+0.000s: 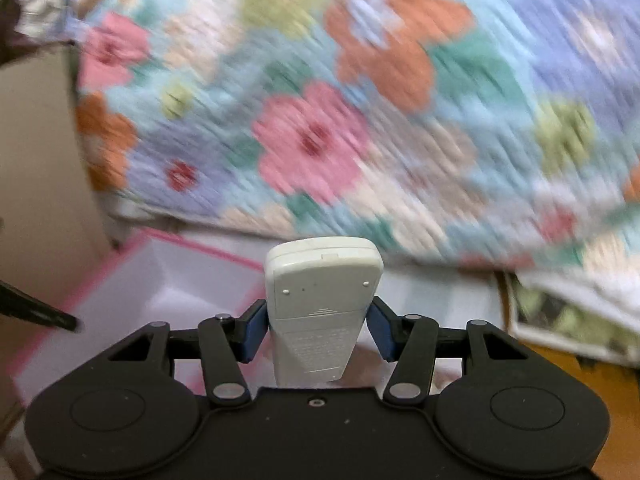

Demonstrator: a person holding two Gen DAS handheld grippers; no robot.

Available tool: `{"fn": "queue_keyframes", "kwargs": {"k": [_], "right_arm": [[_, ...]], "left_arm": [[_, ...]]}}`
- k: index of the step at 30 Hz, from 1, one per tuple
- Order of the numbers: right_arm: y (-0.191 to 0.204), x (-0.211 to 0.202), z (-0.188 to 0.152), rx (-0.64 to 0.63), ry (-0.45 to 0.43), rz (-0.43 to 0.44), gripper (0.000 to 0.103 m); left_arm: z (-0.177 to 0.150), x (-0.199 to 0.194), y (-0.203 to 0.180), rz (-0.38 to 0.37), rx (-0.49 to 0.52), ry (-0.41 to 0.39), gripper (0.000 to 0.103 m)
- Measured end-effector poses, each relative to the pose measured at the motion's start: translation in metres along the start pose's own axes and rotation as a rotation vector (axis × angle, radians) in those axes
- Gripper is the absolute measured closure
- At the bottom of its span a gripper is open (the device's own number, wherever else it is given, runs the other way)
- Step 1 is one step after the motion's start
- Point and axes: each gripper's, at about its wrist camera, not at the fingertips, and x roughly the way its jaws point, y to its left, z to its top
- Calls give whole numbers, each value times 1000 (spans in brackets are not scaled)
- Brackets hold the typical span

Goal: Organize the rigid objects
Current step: 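Carry the long white device into the pink box and open the right tool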

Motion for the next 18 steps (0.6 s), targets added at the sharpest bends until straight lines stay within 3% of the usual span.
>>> {"fn": "queue_keyframes", "kwargs": {"k": [4, 9, 18], "right_arm": [[30, -2, 31, -94, -23, 142, 44], [71, 19, 48, -249, 32, 294, 44], [91, 50, 39, -387, 99, 294, 44]], "left_arm": [[0, 0, 3, -10, -13, 4, 97], [0, 0, 2, -2, -2, 0, 97], [1, 0, 3, -11, -3, 5, 98]]}}
